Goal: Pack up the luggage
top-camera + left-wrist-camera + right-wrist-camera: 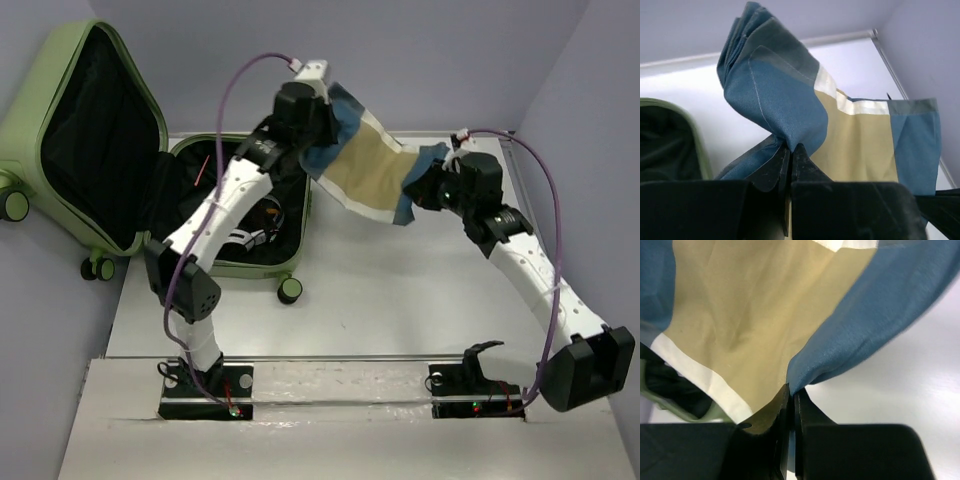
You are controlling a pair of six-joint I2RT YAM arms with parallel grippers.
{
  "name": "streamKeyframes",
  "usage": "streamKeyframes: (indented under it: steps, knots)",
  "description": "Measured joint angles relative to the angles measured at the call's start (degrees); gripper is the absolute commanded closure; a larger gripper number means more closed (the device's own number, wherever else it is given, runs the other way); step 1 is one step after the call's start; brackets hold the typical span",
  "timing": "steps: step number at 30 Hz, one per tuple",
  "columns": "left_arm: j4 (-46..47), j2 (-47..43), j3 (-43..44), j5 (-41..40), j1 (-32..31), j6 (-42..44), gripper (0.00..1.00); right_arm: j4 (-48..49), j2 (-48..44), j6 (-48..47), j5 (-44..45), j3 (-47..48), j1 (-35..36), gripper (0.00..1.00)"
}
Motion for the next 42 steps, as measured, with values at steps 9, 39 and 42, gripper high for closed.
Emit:
streamKeyframes:
  steps: [9, 39, 42]
  knots:
    - [-2.97, -16.04, -9.05, -2.99, 21.18, 0.0, 0.86, 8.24, 25.7, -0.17, -0.17, 25.73, 18.69, 0.93]
    - [-11.3, -66.55, -46.73, -47.54, 32.22, -0.31, 0.06, 0.79, 45.66, -8.09, -5.9, 49.33, 30.01, 0.13]
    - [-10.62, -62.16, -47.19, -49.86, 35.21, 2.12, 0.07, 1.25, 42.25, -9.4, -6.45, 44.78, 30.01, 0.12]
